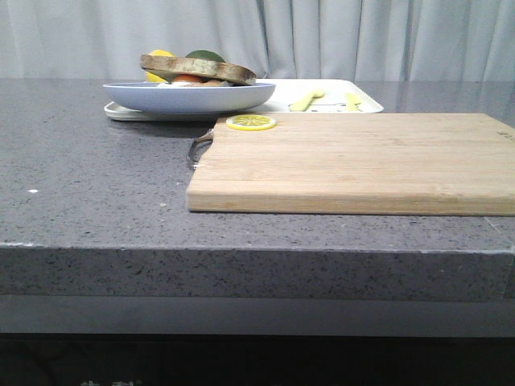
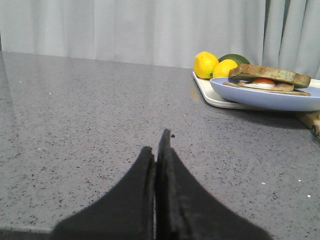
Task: Place bread and move sandwich to tray
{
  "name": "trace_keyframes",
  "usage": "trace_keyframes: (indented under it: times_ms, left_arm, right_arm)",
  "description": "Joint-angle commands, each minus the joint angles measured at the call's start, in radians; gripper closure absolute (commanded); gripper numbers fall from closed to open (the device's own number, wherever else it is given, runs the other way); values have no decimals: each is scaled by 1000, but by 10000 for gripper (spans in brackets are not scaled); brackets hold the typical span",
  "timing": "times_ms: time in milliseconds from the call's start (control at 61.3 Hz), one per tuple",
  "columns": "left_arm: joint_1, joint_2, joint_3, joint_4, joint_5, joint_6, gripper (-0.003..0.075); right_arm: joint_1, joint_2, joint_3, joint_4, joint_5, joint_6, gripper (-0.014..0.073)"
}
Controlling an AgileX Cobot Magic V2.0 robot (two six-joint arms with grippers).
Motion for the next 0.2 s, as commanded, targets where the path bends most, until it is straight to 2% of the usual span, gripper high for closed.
trace_keyframes:
  times_ms: [0,180]
  left_arm:
    - [0,-21,4,1,-91,-8,738]
    - [0,-21,4,1,-91,-8,738]
  right_arm:
    - [-5,-24,-5,3,-85,-2,662]
    - [-5,-24,-5,3,-85,-2,662]
